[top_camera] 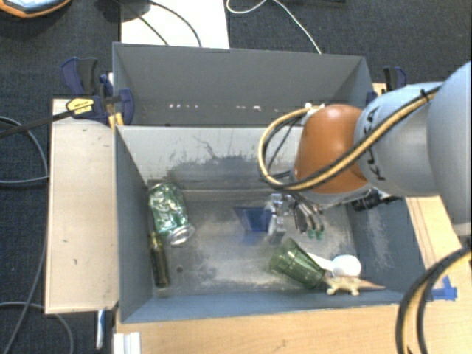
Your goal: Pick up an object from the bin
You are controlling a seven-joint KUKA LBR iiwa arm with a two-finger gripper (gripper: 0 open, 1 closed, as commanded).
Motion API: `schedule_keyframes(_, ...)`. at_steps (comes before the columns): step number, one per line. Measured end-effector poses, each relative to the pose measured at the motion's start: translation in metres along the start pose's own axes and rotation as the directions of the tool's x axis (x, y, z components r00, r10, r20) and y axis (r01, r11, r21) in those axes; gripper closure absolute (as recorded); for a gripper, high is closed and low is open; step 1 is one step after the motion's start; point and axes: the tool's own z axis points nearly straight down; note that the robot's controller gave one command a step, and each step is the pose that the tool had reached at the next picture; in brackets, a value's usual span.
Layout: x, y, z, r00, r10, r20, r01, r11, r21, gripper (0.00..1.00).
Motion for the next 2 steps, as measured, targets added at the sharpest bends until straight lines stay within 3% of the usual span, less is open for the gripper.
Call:
schedule_keyframes(1,0.000,0.000,0.000,1.000,0.000,0.000,0.000,1.000,0.000,1.00)
schedule_keyframes(2,0.006,-0.006,-0.078,1.000,0.005,0.009,-0.005,1.000,-0.001,1.00)
